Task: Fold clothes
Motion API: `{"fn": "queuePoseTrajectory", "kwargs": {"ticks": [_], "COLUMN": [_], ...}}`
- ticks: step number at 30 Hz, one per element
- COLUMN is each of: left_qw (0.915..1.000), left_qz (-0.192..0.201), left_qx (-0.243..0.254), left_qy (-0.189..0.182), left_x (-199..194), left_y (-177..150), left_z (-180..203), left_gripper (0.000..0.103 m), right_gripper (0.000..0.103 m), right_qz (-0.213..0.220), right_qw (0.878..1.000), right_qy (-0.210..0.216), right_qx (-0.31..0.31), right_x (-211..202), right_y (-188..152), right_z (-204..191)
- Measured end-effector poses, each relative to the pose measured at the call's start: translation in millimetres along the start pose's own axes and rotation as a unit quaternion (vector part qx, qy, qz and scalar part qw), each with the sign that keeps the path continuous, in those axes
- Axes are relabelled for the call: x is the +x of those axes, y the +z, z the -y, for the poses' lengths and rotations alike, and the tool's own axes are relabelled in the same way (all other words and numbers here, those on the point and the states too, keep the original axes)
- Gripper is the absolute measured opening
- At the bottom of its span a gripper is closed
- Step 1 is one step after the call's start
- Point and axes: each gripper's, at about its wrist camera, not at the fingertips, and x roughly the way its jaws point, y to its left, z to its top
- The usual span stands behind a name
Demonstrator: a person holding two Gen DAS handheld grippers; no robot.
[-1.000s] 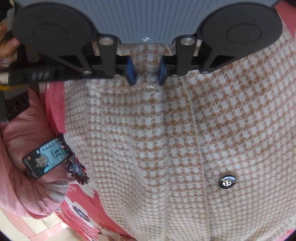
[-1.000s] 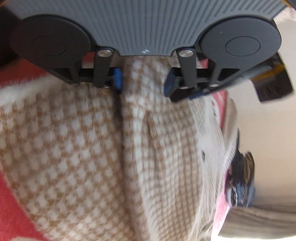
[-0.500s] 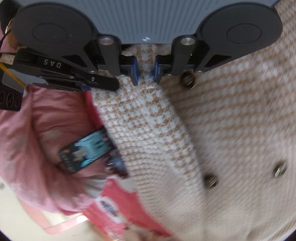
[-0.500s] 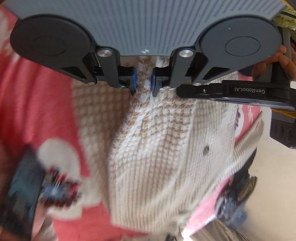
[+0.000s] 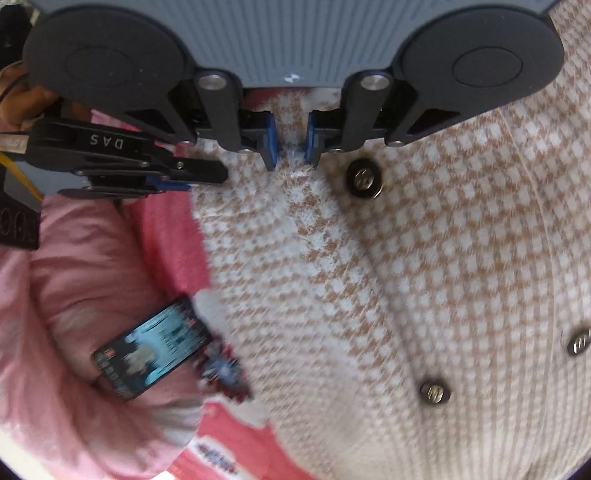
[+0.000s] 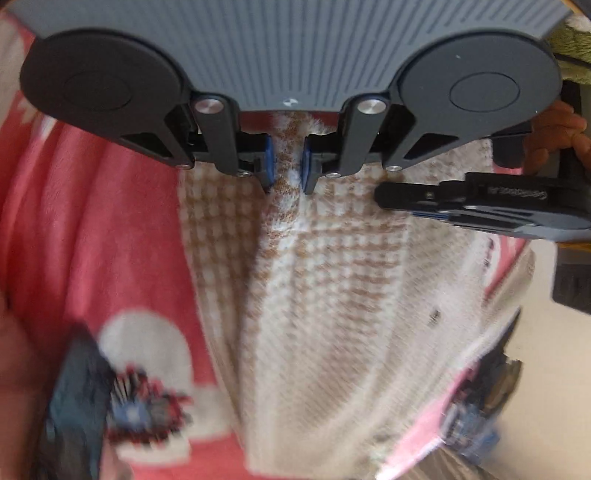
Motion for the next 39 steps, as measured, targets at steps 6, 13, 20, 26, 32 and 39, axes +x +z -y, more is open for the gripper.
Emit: {"fn": "queuePoseTrajectory", "kwargs": {"ticks": [6, 13, 20, 26, 32, 39], "left_qw": [0.9990, 0.9979, 0.9993, 0.9963, 0.9957, 0.9882], "left_qz": [0.031, 0.045, -0.022, -0.041, 0.000, 0.121], "left_qx": [0.009, 0.006, 0.030, 0.070, 0.083, 0.046], "left_qy": [-0.032, -0.046, -0.003, 0.030, 0.042, 0.082], "left_x": [-23.7, -47.4, 12.2, 19.4, -28.6, -24.7], "left_y": [-2.1, -2.8, -5.1, -7.8, 16.4, 101.3], "left_z": [3.3, -5.6, -5.6, 3.1, -5.2, -16.7], "left_gripper": [0.014, 0.014, 0.014, 0.029, 0.029, 0.037], "right_gripper": [0.013, 0.013, 0.013, 0.028, 0.029, 0.027], "right_qz": [0.010, 0.037, 0.007, -0.014, 0.058, 0.156], "right_qw": [0.998, 0.995, 0.997, 0.993, 0.992, 0.983], "right_qy": [-0.014, 0.026, -0.026, -0.102, -0.110, -0.030], "right_qx": [-0.063, -0.085, -0.074, -0.059, -0.026, -0.096], "right_x": [-9.0, -30.3, -0.9, 14.6, -35.8, -15.1], "right_y": [2.4, 9.3, 5.2, -3.0, -1.4, 31.0], "right_z": [-19.3, -39.1, -19.0, -1.4, 14.0, -14.9]}}
